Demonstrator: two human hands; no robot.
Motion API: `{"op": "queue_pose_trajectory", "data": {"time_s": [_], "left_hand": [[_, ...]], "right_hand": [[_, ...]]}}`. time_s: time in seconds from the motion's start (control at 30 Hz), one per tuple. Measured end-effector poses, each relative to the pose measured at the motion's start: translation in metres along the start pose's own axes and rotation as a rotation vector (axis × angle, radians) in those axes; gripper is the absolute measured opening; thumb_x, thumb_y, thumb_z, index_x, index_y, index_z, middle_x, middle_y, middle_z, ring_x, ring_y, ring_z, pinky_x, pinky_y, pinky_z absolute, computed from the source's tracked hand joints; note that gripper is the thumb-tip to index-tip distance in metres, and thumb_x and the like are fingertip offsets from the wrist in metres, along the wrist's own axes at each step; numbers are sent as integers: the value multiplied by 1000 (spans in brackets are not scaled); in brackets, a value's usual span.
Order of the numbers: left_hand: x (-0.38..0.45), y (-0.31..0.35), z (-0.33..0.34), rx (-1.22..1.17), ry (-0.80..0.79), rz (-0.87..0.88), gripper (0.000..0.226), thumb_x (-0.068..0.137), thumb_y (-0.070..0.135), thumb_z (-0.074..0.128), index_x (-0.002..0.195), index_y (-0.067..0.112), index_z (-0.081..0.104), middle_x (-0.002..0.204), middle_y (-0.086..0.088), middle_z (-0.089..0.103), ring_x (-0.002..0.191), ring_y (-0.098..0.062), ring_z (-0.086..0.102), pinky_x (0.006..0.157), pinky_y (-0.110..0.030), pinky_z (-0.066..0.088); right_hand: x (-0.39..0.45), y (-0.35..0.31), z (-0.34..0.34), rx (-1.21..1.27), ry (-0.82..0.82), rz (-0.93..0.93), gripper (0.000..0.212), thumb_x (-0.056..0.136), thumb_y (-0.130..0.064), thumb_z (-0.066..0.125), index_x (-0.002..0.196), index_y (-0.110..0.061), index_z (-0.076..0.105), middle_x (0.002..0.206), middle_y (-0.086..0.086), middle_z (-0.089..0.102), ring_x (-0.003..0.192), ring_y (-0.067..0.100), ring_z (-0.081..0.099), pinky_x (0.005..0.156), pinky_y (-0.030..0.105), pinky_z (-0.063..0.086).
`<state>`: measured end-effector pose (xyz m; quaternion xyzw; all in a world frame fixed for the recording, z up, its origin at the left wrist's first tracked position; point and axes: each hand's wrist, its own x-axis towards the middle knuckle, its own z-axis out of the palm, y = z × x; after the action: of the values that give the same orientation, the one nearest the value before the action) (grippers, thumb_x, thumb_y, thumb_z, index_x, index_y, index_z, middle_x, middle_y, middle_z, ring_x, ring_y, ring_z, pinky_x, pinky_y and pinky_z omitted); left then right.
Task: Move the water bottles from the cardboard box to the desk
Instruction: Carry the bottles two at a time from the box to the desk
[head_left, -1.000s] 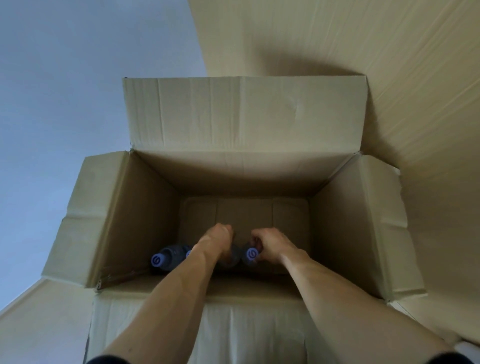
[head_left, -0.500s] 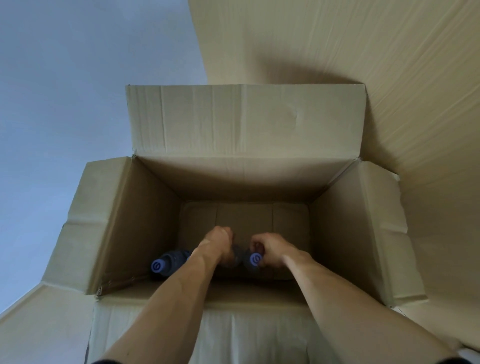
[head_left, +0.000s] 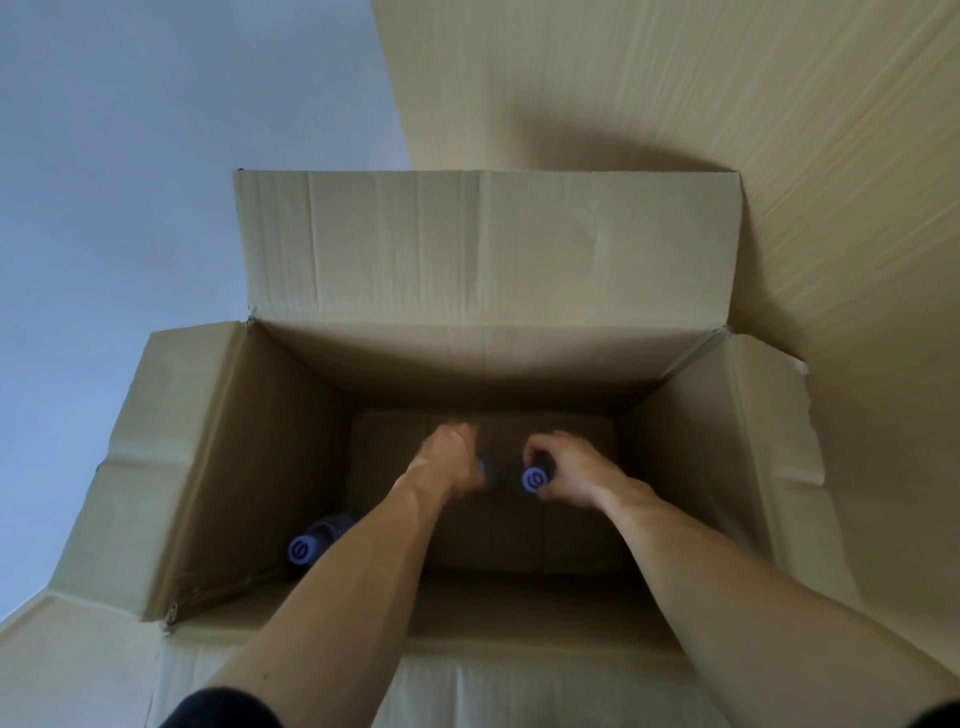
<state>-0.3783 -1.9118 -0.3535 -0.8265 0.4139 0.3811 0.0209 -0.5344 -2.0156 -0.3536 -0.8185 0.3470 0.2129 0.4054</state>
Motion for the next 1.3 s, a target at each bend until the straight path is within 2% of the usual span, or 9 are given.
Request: {"op": "queue_pose_trajectory", "data": {"time_s": [0.13,0.33,0.5,0.63,0.77,0.97,1.1,1.2,1.3], "left_hand": [[2,-16,1,-89,24,113,38,77,21,81,101,24,52,113,-1,54,99,-18,56,82,-32,50],[15,-41,14,-94,-102,152,85,70,12,88,144,20,46,139,-5,52,128,-24,53,105,-31,42],[33,-50,33,-119,-134,166,85,80,13,82,153,20,37,151,-9,44,137,-27,46,108,-26,37],[48,-48,40,-159,-144,181,79,82,5,78,151,13,41,151,-14,44,140,-29,45,113,-29,35],[55,-52,38,-203,-146,225,77,75,0,83,144,4,49,146,-15,52,136,-27,49,111,-26,35],[46,-51,27,-278,-201,205,81,67,6,92,139,6,54,137,-10,62,127,-22,56,102,-27,43],[21,-47,8,-375,-201,192,71,67,6,92,131,8,60,125,-5,67,112,-15,62,85,-14,47],[-6,-44,-13,-526,-209,179,66,69,3,90,128,14,61,113,7,67,92,5,63,68,3,42],[-34,-42,-35,-698,-234,178,55,72,0,86,117,22,66,99,14,75,83,14,67,63,0,46]], "right_hand": [[3,4,1,43,30,-45,38,80,-9,78,105,-28,57,118,-1,54,112,19,55,93,35,50],[15,17,16,67,11,-10,75,76,-11,82,142,-27,49,138,2,48,127,22,50,106,36,44],[30,37,32,-2,-30,42,94,73,-10,85,152,-24,37,151,6,42,140,26,41,115,35,36],[39,50,45,97,6,78,98,71,-9,87,154,-23,37,152,6,45,141,25,42,114,32,36],[45,57,52,177,43,71,95,67,-10,91,149,-21,44,147,4,53,136,23,49,110,27,38],[39,62,43,314,74,74,89,62,-11,95,141,-15,54,137,3,59,127,15,52,103,15,34],[16,53,24,523,11,58,72,62,-10,95,125,-21,64,122,-4,68,116,13,63,110,38,46],[-9,42,13,725,-19,27,56,59,-15,94,108,-30,71,110,-9,76,106,7,70,105,38,50],[-30,23,5,903,-3,-5,62,52,-26,93,111,-25,73,114,-4,76,112,13,69,104,37,49]]}}
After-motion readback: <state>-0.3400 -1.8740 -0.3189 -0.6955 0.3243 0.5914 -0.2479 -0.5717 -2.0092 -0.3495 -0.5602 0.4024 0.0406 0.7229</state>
